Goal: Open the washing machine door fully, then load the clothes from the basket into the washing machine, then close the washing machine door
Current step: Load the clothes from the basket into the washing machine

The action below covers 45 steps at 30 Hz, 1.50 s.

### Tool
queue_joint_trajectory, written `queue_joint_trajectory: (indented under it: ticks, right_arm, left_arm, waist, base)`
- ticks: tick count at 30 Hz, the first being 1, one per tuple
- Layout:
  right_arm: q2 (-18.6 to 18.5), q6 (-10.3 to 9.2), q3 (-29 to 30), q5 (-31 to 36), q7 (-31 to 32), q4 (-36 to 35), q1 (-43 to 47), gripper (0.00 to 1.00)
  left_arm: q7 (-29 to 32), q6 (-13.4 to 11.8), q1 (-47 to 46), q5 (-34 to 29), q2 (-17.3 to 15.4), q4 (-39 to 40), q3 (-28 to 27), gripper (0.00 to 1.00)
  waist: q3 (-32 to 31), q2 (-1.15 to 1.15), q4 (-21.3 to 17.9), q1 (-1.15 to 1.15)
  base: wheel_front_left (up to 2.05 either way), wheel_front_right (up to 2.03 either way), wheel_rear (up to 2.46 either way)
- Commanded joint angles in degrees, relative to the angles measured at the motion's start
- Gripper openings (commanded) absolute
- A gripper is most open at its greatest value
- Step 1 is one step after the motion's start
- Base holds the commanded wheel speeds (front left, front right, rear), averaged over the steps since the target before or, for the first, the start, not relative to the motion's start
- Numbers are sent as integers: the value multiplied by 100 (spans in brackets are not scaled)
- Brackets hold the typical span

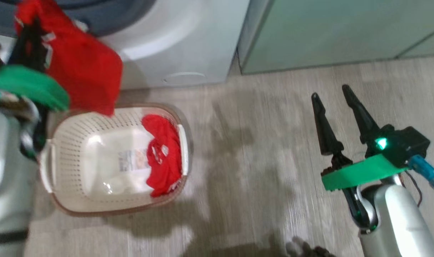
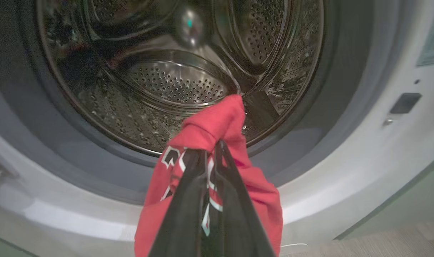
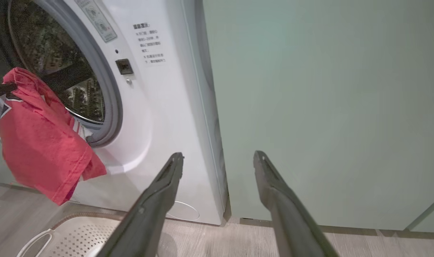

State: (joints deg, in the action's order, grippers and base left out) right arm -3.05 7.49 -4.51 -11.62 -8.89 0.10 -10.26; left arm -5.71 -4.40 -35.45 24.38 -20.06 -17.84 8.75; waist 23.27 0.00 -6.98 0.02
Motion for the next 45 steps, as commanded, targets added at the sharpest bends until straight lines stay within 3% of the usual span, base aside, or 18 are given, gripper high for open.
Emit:
queue_joint_trajectory:
  ticks: [1, 14, 21, 26, 31, 41, 45]
  right_arm:
    - [17, 0, -157, -51, -99, -169, -152, 100]
    - [17, 0, -483, -597, -579, 246, -617, 100]
    - [17, 0, -633, -834, -608, 186, -768, 100]
    - [17, 0, -667, -920, -609, 101, -758, 100]
    - [17, 0, -733, -1000, -609, 28, -769, 100]
    - [17, 0, -800, -1113, -610, -106, -853, 100]
    - [17, 0, -784, -1163, -610, -146, -881, 100]
  left_arm:
    - [75, 43, -320, 45, -331, 87, -287, 0]
    - [1719, 608, -2557, 432, -1328, -1276, -438, 0]
    - [2545, 721, -3348, 486, -1920, -1583, -480, 0]
    - [2656, 711, -3745, 417, -2191, -1591, -501, 0]
    - [2101, 621, -4292, 202, -2400, -1536, -554, 0]
    - [68, 681, -5176, -328, -2448, -1899, -398, 0]
    - [-131, 682, -5036, -408, -2450, -2255, -303, 0]
  waist:
    - [421, 0, -314, -2]
    - [1403, 0, -1023, -2]
    - [1763, 0, -1361, -2]
    - [1929, 0, -1461, -2]
    - [2073, 0, -1550, -2]
    - [2297, 0, -1641, -2]
    - [2341, 0, -1612, -2]
  base:
    - [0, 0, 0]
    - [0, 0, 0]
    - [0, 0, 0]
    - [0, 0, 0]
    - [0, 0, 0]
    - [0, 0, 0]
    - [0, 0, 0]
